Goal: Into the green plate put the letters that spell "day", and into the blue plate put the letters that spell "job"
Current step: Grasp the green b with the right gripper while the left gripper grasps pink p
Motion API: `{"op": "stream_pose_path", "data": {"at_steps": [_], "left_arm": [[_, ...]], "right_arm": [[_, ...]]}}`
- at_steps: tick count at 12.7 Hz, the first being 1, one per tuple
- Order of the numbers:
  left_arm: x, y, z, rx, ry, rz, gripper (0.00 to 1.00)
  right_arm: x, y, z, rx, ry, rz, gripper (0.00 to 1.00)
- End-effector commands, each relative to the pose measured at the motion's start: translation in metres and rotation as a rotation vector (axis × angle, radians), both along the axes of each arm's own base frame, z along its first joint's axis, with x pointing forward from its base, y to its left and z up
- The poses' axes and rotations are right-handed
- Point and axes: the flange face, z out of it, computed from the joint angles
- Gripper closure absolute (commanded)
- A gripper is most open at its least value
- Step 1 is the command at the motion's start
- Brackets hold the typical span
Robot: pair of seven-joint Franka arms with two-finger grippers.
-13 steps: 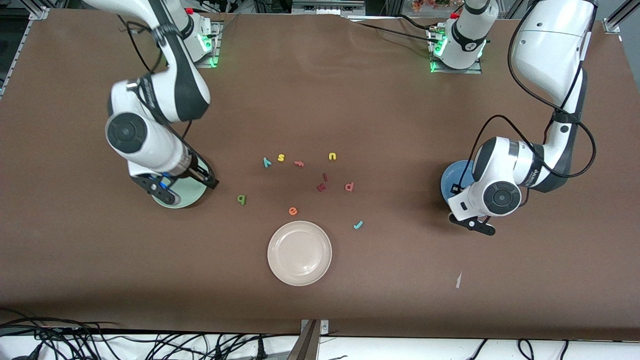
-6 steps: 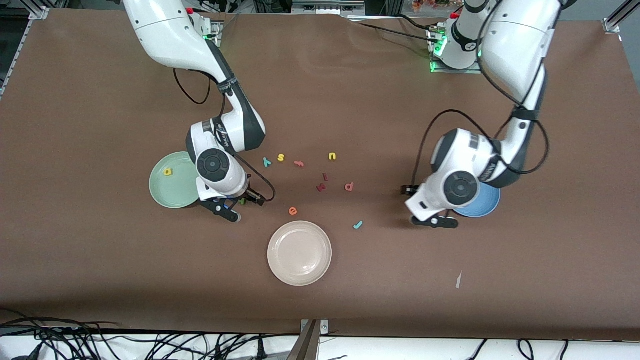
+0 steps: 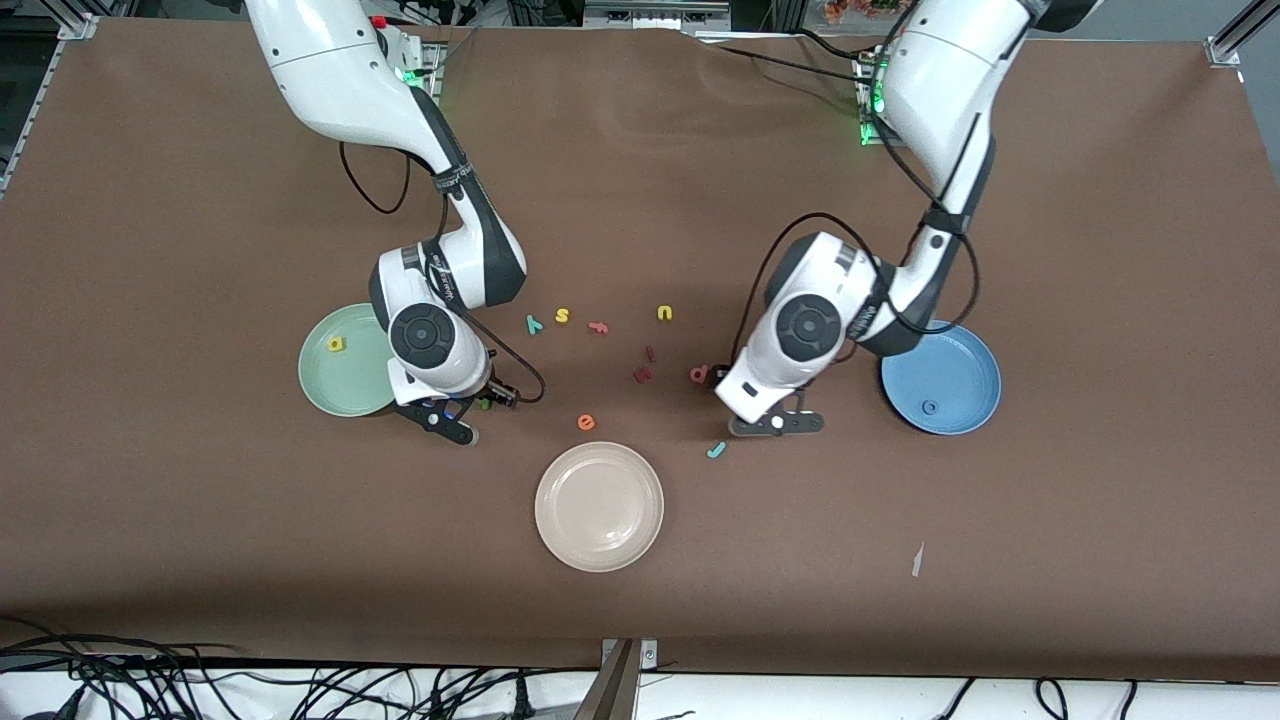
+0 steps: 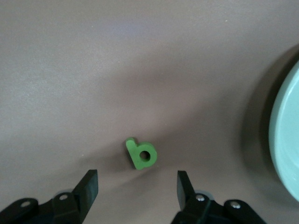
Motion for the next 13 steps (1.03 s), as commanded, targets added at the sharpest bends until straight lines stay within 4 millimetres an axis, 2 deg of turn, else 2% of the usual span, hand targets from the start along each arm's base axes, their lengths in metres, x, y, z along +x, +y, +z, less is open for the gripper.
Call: {"op": "stream_pose_path", "data": {"at_steps": [1,3,5,6,7,10,12,13], "left_arm": [[-0.010,-0.036,-0.016,-0.025,-0.030,0.026,0.00],[-0.015,-0.053,-0.030,-0.027,-0.031,0.005,0.03],[-0.021,-0.062,-0.039,-0.023,-0.026,-0.006,0.08],[-0.021,-0.062,-0.041,-0.021,-0.025,-0.007,0.13],[-0.022,-0.062,-0.045,-0.018,-0.020,-0.007,0.18],[-0.023,-0.061,-0.050,-0.007,-0.019,-0.019,0.35],[-0.023,-0.061,-0.051,-0.004,-0.019,-0.026,0.46],[-0.023,-0.061,-0.051,-0.005,-0.019,-0.028,0.54]], "right_arm": [[-0.002,-0.004,-0.007,0.011,-0.013,0.030,0.23],[-0.007,-0.011,-0.019,0.021,-0.054,0.027,0.23],[-0.010,-0.014,-0.024,0.026,-0.071,0.054,0.23],[-0.011,-0.015,-0.025,0.027,-0.069,0.057,0.23],[-0.011,-0.014,-0.025,0.029,-0.069,0.055,0.29],[-0.011,-0.014,-0.021,0.030,-0.068,0.050,0.69],[-0.011,-0.013,-0.012,0.032,-0.066,0.045,0.76],[-0.010,-0.012,-0.003,0.038,-0.066,0.045,0.77]]}}
